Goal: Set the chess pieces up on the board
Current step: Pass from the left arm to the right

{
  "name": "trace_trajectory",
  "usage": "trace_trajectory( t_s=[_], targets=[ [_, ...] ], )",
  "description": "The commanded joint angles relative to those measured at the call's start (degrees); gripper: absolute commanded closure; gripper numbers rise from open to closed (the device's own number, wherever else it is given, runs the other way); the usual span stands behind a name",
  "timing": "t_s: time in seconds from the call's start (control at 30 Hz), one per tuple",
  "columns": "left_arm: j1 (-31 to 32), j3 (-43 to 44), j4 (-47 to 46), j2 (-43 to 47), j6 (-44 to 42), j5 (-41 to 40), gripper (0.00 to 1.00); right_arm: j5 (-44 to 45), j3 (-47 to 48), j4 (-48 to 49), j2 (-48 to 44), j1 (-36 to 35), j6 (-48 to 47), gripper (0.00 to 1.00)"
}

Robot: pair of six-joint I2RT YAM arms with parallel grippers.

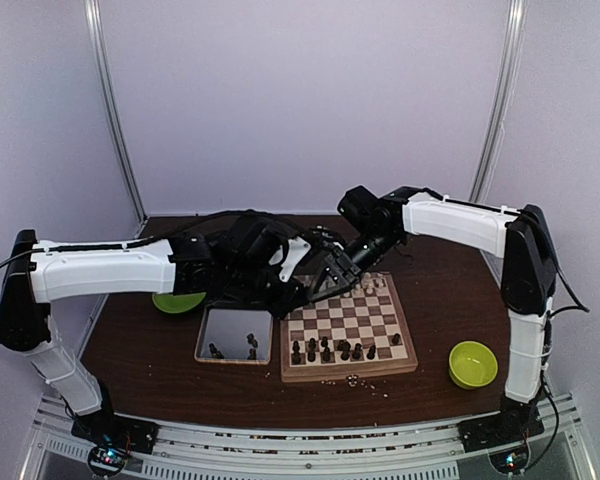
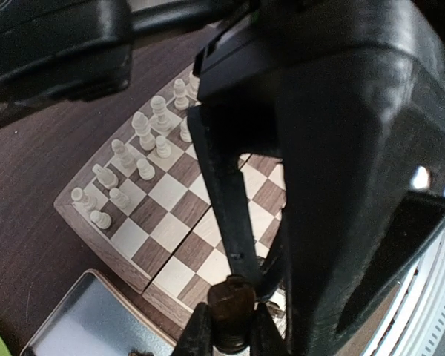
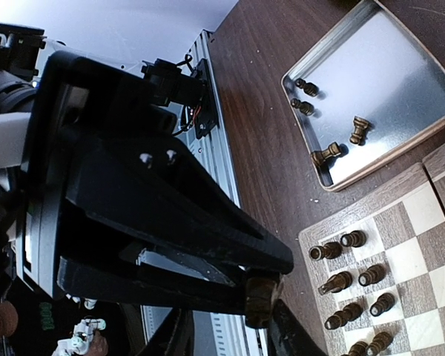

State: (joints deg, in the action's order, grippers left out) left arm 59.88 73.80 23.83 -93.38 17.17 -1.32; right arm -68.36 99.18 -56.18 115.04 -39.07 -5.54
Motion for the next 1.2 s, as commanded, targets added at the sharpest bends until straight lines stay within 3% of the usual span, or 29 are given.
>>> trace_trajectory(
  t_s=[0.0, 0.1, 0.27, 0.63, 1.0, 1.17],
  targets=[
    [0.55, 1.7, -2.72, -0.37, -0.82, 1.4, 0.93, -0.85, 1.6, 2.44, 1.77, 0.53, 0.95, 0.7],
    [0.61, 1.45, -2.83, -0.36, -0.73, 1.54, 0.93, -1.33, 1.42, 3.1, 2.03, 0.87, 1.35, 0.72],
    [0.59, 1.17, -2.83, -0.44, -0.64, 1.8, 0.93, -1.6, 2.03, 3.35, 1.32, 2.11, 0.86, 0.65],
    [0.59, 1.68, -3.08, -0.83, -0.46, 2.62, 0.93, -0.82, 2.26, 3.49, 1.16, 3.13, 0.7, 0.63],
    [0.68, 1.85, -2.61, -0.83, 0.27, 0.02, 0.92, -3.12, 1.15, 2.44, 0.43, 2.44, -0.74, 0.62],
    [0.68, 2.05, -2.74, -0.83, 0.32, -0.58, 0.92, -3.18, 0.41, 2.44, 0.89, 1.99, -0.71, 0.68]
  ],
)
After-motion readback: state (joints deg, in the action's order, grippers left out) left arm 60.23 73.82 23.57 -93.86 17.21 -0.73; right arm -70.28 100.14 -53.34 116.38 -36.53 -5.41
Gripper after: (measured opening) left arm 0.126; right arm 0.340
